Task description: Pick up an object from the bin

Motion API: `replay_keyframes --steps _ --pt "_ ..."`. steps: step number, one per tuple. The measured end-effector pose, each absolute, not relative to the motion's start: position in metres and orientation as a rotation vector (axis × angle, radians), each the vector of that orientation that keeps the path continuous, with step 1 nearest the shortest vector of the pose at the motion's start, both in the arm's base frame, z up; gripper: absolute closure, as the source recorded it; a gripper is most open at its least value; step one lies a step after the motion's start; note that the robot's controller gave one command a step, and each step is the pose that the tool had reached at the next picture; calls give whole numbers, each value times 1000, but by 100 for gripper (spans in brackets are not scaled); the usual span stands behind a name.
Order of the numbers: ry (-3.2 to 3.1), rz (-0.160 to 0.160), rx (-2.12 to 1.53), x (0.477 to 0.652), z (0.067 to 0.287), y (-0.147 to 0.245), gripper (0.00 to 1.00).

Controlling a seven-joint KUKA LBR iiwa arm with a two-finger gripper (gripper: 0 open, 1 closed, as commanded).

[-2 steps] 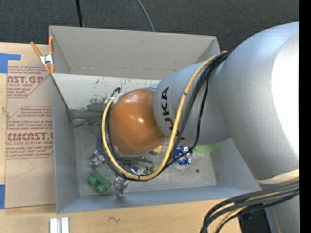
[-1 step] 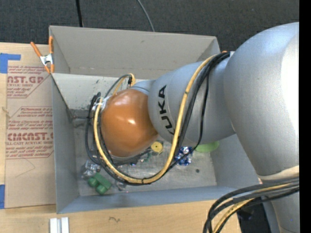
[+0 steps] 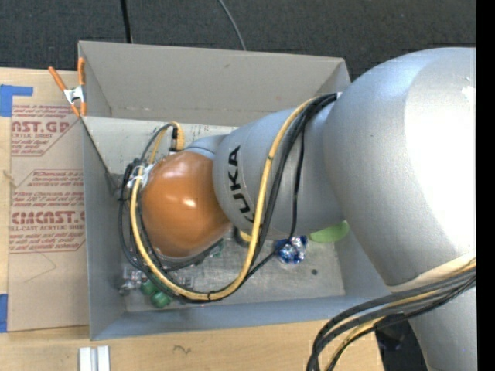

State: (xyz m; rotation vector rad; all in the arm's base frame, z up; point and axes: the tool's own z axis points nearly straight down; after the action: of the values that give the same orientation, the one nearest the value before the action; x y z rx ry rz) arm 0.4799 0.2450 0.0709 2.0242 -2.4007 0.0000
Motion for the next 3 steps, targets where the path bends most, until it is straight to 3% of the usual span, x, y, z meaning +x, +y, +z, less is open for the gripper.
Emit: replay_keyframes --steps 1,2,3 --pt "-2403 -1 2022 480 71 245 0" --pt "-2404 -1 2023 480 73 246 100" --pt "-2407 -4 2022 480 80 247 100"
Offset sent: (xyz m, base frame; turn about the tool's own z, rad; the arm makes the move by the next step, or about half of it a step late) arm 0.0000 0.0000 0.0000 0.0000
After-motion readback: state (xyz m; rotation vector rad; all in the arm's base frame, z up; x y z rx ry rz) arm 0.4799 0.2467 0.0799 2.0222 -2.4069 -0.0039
